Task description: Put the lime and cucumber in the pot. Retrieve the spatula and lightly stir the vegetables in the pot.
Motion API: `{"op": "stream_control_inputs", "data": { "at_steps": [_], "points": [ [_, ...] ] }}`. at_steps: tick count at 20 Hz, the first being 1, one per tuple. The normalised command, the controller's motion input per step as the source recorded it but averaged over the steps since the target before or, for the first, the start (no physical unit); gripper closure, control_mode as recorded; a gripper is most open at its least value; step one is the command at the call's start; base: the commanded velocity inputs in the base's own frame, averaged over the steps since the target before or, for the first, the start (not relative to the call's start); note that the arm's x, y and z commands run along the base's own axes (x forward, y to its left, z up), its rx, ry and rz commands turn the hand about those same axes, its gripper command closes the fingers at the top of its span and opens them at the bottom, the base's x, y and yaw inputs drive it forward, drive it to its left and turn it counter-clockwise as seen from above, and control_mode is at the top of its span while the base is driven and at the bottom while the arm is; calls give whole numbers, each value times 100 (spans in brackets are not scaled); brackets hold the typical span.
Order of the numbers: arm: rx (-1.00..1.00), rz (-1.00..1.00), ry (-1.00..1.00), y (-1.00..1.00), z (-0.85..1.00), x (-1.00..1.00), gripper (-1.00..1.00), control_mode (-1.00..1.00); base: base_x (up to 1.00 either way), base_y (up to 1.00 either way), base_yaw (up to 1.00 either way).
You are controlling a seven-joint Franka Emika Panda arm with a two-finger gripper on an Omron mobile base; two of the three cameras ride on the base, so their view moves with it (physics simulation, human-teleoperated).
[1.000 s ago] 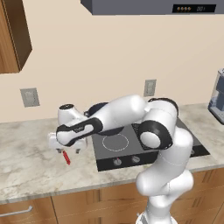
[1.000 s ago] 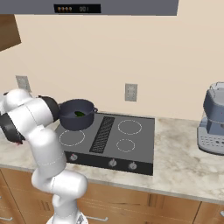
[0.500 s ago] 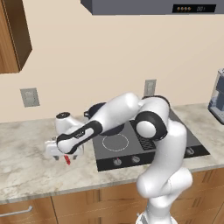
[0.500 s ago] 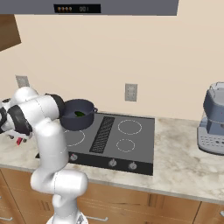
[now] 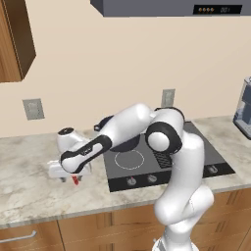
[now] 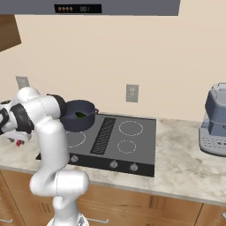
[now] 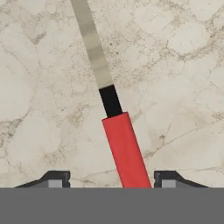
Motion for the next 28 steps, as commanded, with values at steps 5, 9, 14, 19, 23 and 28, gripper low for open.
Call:
{"op": "stream_control_inputs", "data": {
  "at_steps": [5,9,14,19,23,28],
  "points": [
    [0,0,0,0,-2,0,100,-100,0,0,0],
    [0,1,-6,-1,18,-16,100,-100,0,0,0],
    [3,10,-12,-33,85,-58,100,-100,0,0,0],
    [3,24,-12,-62,100,-42,100,-100,0,0,0],
    [3,32,-2,-98,100,0,100,-100,0,0,0],
    [0,21,7,-100,100,23,100,-100,0,0,0]
  ]
}}
